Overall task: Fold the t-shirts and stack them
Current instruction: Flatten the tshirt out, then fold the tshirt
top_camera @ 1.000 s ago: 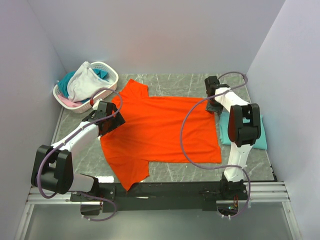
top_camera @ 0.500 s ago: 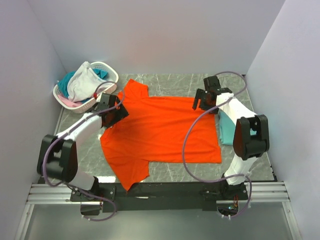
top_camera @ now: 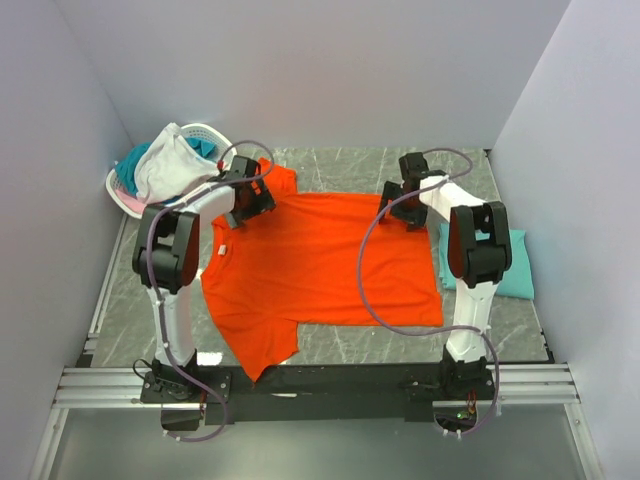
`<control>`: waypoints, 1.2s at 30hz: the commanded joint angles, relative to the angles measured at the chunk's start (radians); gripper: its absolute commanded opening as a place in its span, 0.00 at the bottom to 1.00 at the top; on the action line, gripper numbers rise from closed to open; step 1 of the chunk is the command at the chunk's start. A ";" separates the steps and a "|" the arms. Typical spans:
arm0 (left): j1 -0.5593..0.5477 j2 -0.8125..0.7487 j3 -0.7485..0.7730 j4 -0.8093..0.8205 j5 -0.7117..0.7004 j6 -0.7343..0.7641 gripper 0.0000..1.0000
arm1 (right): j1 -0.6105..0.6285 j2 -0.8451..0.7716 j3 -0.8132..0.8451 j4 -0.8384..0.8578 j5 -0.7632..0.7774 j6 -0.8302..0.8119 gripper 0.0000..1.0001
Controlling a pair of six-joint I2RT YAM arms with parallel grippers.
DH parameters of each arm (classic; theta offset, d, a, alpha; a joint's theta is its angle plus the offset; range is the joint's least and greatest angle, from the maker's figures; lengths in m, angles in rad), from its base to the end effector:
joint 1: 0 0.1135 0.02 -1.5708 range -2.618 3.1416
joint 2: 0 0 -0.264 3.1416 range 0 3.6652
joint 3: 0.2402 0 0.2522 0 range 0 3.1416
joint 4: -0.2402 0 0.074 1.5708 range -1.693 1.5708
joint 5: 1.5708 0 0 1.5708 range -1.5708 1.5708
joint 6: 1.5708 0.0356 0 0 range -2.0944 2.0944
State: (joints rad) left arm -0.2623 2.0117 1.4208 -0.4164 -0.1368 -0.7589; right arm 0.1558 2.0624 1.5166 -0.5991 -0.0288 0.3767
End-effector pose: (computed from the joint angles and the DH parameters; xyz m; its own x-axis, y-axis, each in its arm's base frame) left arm 0.4145 -0.1063 0.1732 -0.7208 -0.5123 -0.4669 -0.4265 0.8588 -0.2839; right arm 0.4250 0.0678 0.1706 -0.8979 0.2312 -0.3745 0.1758 0.9685 0.1764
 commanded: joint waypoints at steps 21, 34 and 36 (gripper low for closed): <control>0.048 0.338 0.510 -0.217 -0.026 0.112 0.99 | -0.059 0.263 0.496 -0.191 -0.050 -0.085 0.89; -0.089 -0.261 -0.051 -0.156 -0.084 -0.015 0.99 | -0.028 -0.373 -0.042 0.054 -0.031 0.007 0.93; -0.129 -0.408 -0.162 -0.154 -0.081 -0.077 0.99 | -0.029 -0.505 -0.220 0.113 -0.023 0.069 0.93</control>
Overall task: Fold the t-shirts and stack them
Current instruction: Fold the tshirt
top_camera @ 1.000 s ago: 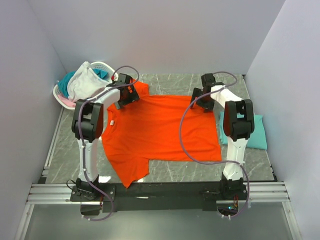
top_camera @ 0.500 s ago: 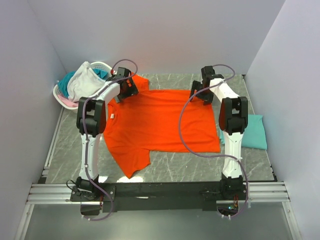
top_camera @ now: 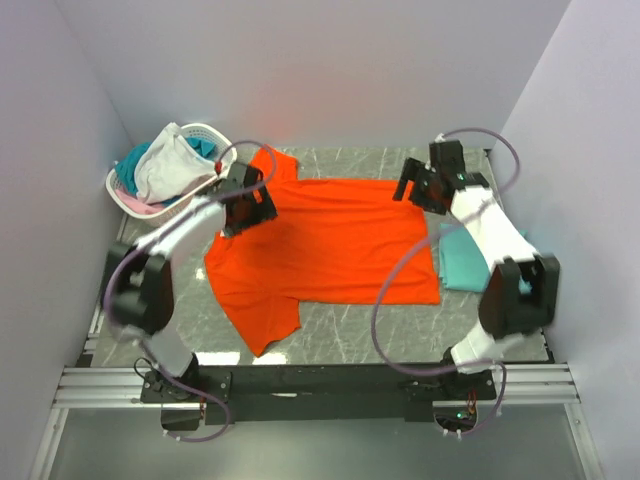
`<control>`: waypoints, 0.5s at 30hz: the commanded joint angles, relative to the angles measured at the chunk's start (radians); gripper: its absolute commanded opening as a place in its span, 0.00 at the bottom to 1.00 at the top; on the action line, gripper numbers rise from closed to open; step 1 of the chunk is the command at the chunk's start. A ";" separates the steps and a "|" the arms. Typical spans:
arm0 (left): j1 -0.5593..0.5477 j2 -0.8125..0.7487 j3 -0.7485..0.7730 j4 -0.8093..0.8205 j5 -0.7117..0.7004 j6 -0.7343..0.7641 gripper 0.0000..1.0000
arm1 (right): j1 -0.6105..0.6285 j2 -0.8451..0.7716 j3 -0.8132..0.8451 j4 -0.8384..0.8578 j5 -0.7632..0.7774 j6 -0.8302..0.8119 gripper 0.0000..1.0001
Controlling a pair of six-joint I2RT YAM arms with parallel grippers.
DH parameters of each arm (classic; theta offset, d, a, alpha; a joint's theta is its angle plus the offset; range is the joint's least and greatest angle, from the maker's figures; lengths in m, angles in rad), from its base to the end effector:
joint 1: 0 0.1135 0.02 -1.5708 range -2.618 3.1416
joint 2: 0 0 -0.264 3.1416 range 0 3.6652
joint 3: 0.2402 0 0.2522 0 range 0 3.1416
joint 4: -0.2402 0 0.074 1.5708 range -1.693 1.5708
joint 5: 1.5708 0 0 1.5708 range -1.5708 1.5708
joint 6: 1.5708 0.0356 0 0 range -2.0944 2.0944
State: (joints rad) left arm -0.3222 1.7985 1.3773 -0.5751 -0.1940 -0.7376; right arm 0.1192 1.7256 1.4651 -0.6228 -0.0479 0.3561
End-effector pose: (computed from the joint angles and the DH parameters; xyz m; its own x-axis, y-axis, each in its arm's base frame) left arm 0.3691 -0.1160 0.2338 -0.7314 -0.4515 -0.5110 -0.3791 0.8922 -0.2457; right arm 0.3795 0.0472 0.2846 -0.7711 0.2584 -0.5819 0.1279 0.9582 0.2559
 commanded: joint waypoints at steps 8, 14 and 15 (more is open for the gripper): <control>-0.391 -0.592 -0.556 -0.092 -0.021 -0.406 0.99 | -0.019 -0.402 -0.459 0.239 -0.047 0.193 0.93; -0.647 -0.743 -0.710 -0.130 -0.007 -0.699 0.99 | -0.085 -0.409 -0.518 0.328 -0.255 0.210 0.94; -0.675 -0.758 -0.716 -0.144 -0.018 -0.767 0.99 | -0.098 -0.412 -0.525 0.345 -0.270 0.227 0.94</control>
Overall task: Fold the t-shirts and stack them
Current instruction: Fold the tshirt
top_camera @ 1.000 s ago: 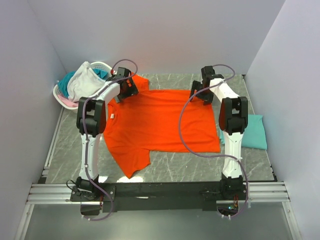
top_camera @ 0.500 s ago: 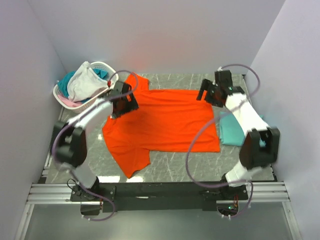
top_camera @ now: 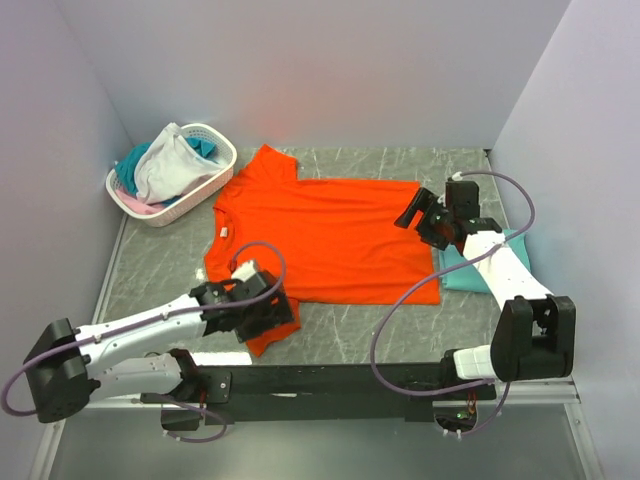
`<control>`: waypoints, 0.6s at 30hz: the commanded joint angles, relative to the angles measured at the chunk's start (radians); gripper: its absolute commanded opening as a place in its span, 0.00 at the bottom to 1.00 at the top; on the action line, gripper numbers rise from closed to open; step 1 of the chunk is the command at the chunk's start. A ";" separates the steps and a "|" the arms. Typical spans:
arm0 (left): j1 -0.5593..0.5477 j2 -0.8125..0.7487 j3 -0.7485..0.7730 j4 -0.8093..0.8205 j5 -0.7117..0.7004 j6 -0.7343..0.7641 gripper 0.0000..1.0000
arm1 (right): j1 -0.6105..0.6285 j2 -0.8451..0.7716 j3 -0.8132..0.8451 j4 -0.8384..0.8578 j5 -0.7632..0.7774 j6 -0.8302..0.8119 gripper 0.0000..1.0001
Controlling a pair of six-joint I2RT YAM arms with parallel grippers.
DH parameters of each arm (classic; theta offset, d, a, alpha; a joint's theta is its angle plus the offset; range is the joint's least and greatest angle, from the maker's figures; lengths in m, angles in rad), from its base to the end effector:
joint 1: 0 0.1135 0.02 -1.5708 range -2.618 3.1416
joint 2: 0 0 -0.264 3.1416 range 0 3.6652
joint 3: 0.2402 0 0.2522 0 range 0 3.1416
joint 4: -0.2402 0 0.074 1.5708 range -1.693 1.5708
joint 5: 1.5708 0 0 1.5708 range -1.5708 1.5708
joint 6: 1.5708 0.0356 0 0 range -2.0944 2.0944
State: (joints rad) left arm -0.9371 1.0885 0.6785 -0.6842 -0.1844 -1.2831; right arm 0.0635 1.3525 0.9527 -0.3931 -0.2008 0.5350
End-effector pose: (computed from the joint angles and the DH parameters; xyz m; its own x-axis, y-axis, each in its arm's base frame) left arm 0.1214 -0.1542 0.2079 -0.8612 -0.4200 -0.2864 -0.2939 0.8710 -0.3937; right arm 0.2872 0.0254 0.2536 -0.7145 0.4552 -0.5313 0.1888 0.8567 0.4800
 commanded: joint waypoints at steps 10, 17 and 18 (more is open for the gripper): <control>-0.301 0.085 0.035 -0.130 -0.087 -0.412 0.99 | -0.057 -0.171 -0.052 0.198 -0.019 0.060 0.94; -0.298 0.097 -0.019 -0.184 -0.161 -0.559 1.00 | -0.059 -0.251 -0.089 0.223 -0.058 0.008 0.94; -0.287 0.090 -0.028 -0.192 -0.171 -0.590 0.99 | -0.059 -0.253 -0.091 0.221 -0.066 0.005 0.94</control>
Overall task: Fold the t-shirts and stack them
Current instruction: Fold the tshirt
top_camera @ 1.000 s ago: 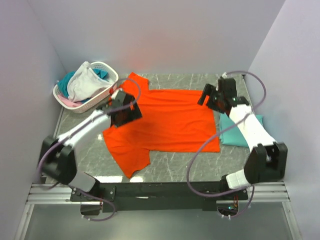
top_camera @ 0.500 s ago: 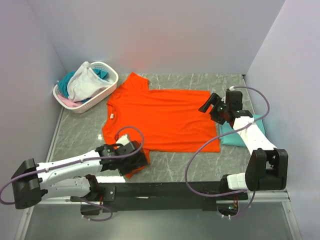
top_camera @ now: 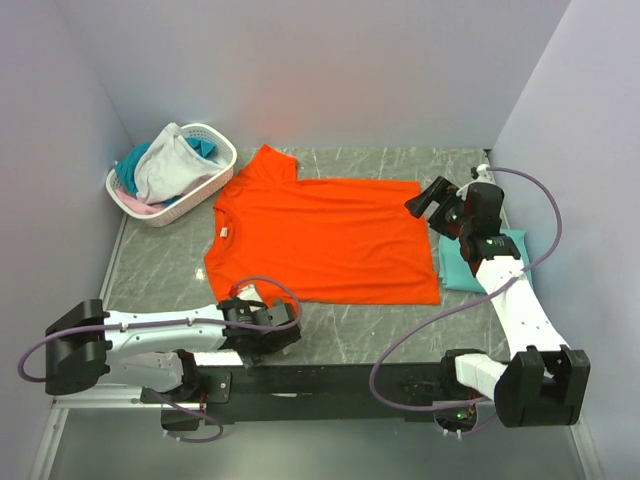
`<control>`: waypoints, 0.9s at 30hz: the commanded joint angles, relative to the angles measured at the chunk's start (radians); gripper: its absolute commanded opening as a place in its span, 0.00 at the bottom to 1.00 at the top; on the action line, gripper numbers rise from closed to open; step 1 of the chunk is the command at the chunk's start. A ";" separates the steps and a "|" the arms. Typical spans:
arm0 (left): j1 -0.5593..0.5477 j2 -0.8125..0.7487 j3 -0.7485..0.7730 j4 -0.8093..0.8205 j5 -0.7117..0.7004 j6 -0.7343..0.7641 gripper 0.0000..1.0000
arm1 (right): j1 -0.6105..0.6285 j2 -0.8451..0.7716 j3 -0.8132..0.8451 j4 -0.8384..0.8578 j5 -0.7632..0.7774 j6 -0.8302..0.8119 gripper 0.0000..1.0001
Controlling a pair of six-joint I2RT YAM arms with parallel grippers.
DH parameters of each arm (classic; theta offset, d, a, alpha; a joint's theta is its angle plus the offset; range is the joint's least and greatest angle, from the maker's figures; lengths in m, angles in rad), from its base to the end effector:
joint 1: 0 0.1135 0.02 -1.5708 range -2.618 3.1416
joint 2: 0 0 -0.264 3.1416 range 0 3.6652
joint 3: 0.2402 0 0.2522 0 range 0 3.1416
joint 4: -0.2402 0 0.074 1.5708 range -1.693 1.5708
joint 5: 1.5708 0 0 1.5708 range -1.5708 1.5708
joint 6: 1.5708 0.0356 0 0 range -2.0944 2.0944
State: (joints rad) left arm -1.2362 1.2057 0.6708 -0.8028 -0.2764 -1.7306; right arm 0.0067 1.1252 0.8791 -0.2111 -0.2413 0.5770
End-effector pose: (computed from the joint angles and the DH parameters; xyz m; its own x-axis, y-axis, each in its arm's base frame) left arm 0.0722 -0.1782 0.1815 -0.8258 -0.5169 -0.2254 -0.4567 0.8475 -0.2703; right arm 0.2558 0.0102 0.3023 -0.4905 0.5264 -0.6945 0.0557 0.8142 0.5779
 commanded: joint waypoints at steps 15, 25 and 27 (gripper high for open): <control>0.162 -0.097 -0.117 0.057 -0.107 -0.081 0.67 | 0.076 -0.058 -0.086 -0.072 -0.012 -0.098 0.92; 0.165 -0.187 -0.149 0.005 -0.081 -0.083 0.03 | 0.121 -0.183 -0.279 -0.296 0.151 0.021 0.91; 0.165 -0.205 -0.160 0.002 -0.092 -0.076 0.02 | 0.128 -0.205 -0.313 -0.319 0.166 0.053 0.91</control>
State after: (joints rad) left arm -1.0737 1.0313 0.5270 -0.7677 -0.3557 -1.7954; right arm 0.1211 0.9688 0.6022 -0.4545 -0.1261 0.5663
